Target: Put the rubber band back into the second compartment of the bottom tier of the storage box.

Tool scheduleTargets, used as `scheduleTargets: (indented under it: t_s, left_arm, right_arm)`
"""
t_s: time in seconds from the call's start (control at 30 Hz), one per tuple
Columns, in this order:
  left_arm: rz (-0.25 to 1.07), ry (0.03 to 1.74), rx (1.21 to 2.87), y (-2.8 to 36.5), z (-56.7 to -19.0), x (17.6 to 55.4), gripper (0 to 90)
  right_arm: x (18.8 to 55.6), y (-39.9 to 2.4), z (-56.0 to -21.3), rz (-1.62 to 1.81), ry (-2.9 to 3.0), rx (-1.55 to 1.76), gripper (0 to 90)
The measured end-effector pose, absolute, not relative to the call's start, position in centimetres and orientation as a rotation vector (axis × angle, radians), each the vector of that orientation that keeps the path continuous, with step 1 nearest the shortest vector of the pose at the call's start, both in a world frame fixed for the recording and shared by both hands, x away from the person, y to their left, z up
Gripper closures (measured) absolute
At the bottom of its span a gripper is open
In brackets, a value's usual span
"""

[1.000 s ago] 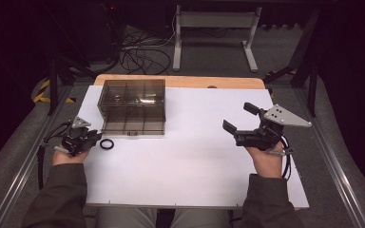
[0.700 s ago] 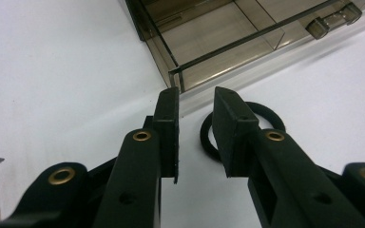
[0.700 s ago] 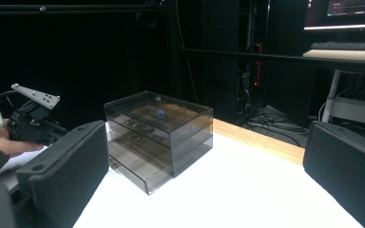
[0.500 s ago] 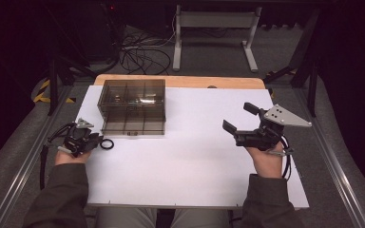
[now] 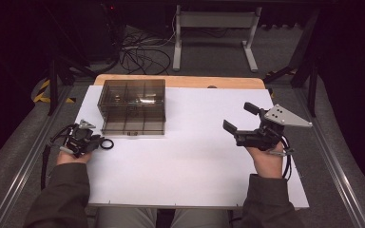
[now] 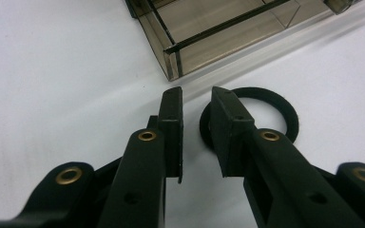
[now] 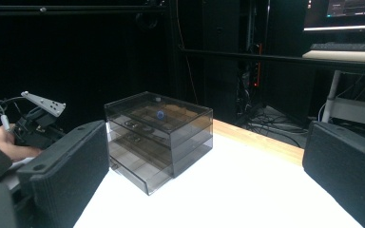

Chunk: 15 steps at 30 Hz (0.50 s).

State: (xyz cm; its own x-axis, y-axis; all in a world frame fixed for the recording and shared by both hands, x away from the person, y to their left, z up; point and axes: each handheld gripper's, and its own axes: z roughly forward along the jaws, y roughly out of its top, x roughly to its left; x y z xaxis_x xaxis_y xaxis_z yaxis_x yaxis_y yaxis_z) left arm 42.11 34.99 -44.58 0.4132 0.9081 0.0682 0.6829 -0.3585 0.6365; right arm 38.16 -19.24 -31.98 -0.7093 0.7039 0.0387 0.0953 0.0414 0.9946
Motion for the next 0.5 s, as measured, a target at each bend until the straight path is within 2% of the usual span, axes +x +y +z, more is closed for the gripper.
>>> scheduleTargets:
  t_s: [0.27, 0.5]
  left_arm:
    - [0.547, 1.333, 2.165, 34.67, -44.84, 42.12, 83.8]
    - [0.564, 1.324, 2.16, 34.66, -44.55, 41.96, 85.7]
  right_arm:
    - [38.11, -19.26, -31.92, 1.714, 1.853, 0.803, 2.5]
    - [38.07, -19.34, -31.87, 1.718, 1.851, 0.803, 2.4]
